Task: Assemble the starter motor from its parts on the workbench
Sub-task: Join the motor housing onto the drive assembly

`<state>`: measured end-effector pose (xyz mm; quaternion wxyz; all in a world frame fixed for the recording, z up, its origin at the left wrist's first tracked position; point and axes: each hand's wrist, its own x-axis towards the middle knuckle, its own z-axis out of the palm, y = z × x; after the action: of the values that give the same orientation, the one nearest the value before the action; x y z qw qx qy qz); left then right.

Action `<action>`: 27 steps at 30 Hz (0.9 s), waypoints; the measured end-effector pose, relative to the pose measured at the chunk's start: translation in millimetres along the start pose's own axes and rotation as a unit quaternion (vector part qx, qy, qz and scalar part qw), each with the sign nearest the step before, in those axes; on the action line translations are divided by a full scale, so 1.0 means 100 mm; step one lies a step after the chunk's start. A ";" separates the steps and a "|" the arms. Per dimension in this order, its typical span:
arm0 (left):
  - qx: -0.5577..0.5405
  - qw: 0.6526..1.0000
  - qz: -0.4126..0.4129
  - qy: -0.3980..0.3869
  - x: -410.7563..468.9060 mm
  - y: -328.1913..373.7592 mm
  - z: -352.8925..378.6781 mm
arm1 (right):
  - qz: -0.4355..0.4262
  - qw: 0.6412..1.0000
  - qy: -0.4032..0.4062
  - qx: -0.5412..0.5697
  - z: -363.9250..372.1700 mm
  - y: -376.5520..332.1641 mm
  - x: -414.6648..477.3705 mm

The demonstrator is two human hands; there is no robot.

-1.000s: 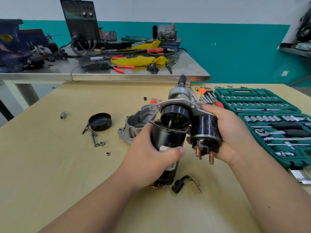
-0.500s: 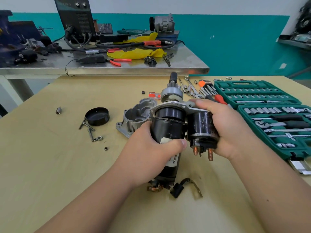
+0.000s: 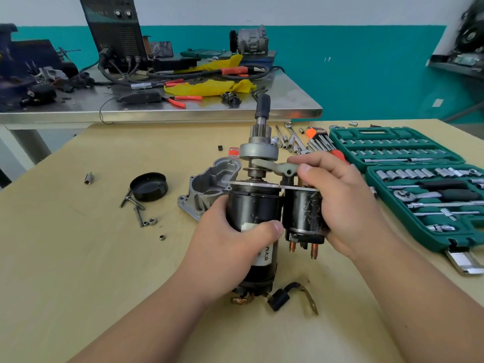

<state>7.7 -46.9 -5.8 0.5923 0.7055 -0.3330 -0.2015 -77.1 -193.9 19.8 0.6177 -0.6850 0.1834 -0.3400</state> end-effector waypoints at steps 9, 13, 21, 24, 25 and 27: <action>0.013 0.999 0.034 0.040 -0.03 -0.01 0.05 | -0.107 0.991 0.023 -0.079 0.03 -0.09 -0.14; 0.026 0.994 0.064 0.084 -0.03 -0.03 0.05 | -0.133 0.986 0.028 -0.096 0.10 -0.10 -0.23; 0.015 0.996 0.088 -0.002 0.00 -0.04 -0.06 | -0.123 0.991 -0.002 -0.054 0.05 -0.08 -0.20; 0.004 0.994 0.107 -0.027 0.00 -0.03 -0.08 | -0.127 0.991 -0.021 -0.037 0.01 -0.07 -0.20; -0.002 0.993 0.112 -0.029 0.00 -0.04 -0.07 | -0.129 0.991 -0.024 -0.038 0.01 -0.07 -0.20; -0.010 0.992 0.120 -0.030 -0.01 -0.06 -0.07 | -0.134 0.990 -0.024 -0.037 0.00 -0.06 -0.19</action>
<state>13.5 -40.9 -10.1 0.6092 0.6477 -0.4311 -0.1533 -91.3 -179.6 20.5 0.5453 -0.7335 0.0880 -0.3961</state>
